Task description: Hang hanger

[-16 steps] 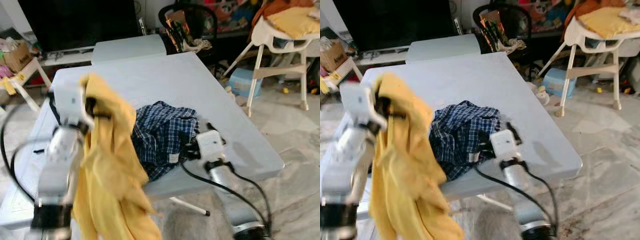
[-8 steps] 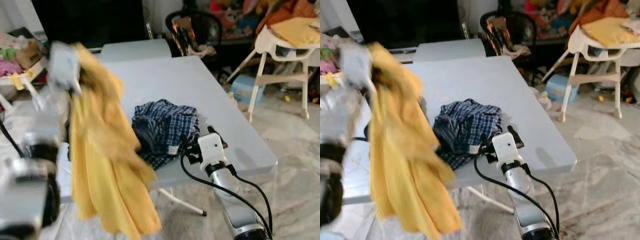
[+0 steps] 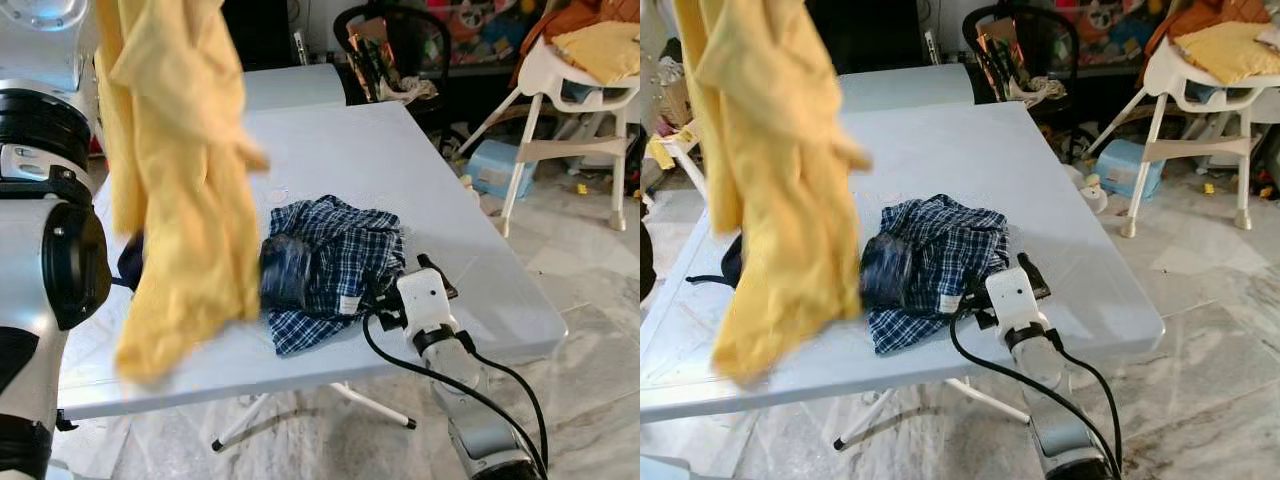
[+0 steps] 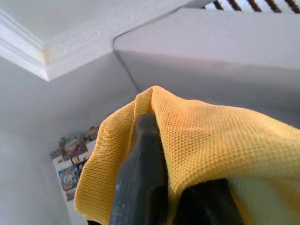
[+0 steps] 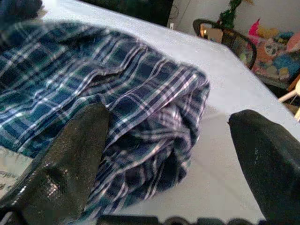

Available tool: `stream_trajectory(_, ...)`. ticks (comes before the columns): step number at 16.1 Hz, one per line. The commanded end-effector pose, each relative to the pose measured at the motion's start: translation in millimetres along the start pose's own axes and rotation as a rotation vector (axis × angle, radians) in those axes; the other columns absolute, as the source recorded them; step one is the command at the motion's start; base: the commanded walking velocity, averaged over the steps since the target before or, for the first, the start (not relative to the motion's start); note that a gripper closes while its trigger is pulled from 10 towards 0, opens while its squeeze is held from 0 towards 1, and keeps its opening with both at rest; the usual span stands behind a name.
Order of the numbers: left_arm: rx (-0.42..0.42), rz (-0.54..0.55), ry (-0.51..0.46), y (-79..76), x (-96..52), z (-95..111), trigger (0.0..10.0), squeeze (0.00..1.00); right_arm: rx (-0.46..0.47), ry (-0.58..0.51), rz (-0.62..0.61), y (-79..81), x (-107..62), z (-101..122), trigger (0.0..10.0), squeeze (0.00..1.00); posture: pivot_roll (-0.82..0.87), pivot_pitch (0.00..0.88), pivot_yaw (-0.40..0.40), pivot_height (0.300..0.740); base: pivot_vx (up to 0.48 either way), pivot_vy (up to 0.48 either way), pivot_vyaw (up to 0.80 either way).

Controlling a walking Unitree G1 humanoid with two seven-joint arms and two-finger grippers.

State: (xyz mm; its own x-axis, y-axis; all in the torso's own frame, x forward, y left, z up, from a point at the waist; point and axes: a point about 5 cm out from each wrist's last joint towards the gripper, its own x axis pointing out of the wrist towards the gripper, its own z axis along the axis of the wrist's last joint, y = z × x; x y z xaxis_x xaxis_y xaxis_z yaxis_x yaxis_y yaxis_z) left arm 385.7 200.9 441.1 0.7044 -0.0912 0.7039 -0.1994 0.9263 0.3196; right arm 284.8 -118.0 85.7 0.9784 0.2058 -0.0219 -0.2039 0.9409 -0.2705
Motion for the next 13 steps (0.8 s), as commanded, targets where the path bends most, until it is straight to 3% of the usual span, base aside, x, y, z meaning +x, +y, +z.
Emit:
stream_trajectory(1,-0.011,-0.007,0.043,-2.5,-11.9,-19.7,10.0,0.0,-0.003,-0.008,0.004,2.5,-1.1,2.2,10.0,0.0,-0.14,0.0,0.09,0.74,0.0,0.0,0.0)
stream_trajectory(2,-0.025,-0.03,0.097,-10.4,-26.7,-42.0,10.0,0.0,-0.003,-0.005,0.002,2.3,-2.2,1.4,10.0,0.0,-0.14,0.0,0.091,0.74,0.0,0.0,0.0)
stream_trajectory(3,-0.085,-0.038,0.223,-22.4,-60.6,-84.2,10.0,0.0,-0.005,-0.002,-0.002,1.6,-3.4,0.4,10.0,0.0,-0.15,0.0,0.094,0.74,0.0,0.0,0.0)
stream_trajectory(4,-0.16,-0.029,0.382,-37.1,-107.5,-127.7,10.0,0.0,-0.006,-0.001,-0.004,0.5,-3.7,0.4,10.0,0.0,-0.15,0.0,0.092,0.74,0.0,0.0,0.0)
stream_trajectory(5,-0.173,-0.028,0.424,-41.6,-122.2,-138.5,10.0,0.0,-0.007,-0.002,-0.004,0.4,-3.5,0.6,10.0,0.0,-0.15,0.0,0.091,0.74,0.0,0.0,0.0)
stream_trajectory(6,-0.186,-0.033,0.513,-51.4,-154.4,-158.7,10.0,0.08,-0.009,-0.002,-0.005,-0.5,-3.4,0.8,10.0,0.0,-0.14,0.0,0.086,0.74,0.0,0.0,0.0)
stream_trajectory(7,-0.219,-0.042,0.653,-64.5,-201.1,-182.0,10.0,1.0,-0.01,-0.003,-0.005,-1.9,-2.6,1.4,10.0,0.0,-0.13,0.0,0.076,0.74,0.0,0.0,0.0)
stream_trajectory(8,-0.25,-0.063,0.811,-74.7,-245.1,-199.5,10.0,1.0,-0.012,-0.004,0.005,-1.4,-0.8,2.0,10.0,0.0,-0.12,0.0,0.065,0.74,0.0,0.0,0.0)
stream_trajectory(9,-0.262,-0.103,0.927,-81.0,-269.8,-208.4,10.0,1.0,-0.015,-0.006,0.022,0.3,1.0,2.3,10.0,0.0,-0.11,0.0,0.053,0.74,0.0,0.0,0.0)
stream_trajectory(10,-0.274,-0.112,0.943,-80.6,-276.0,-209.5,10.0,1.0,-0.018,-0.009,0.033,1.6,2.5,3.1,10.0,0.0,-0.1,0.0,0.047,0.74,0.0,0.0,0.0)
stream_trajectory(11,-0.294,-0.201,0.925,-74.7,-274.3,-207.7,10.0,1.0,-0.019,-0.013,0.048,4.1,5.3,4.8,10.0,0.0,-0.09,0.0,0.041,0.74,0.0,0.0,0.0)
stream_trajectory(13,-0.294,-0.201,0.925,-74.7,-274.3,-207.7,10.0,1.0,-0.019,-0.013,0.048,4.1,5.3,4.8,10.0,0.0,-0.09,0.0,0.041,0.74,0.0,0.0,0.0)
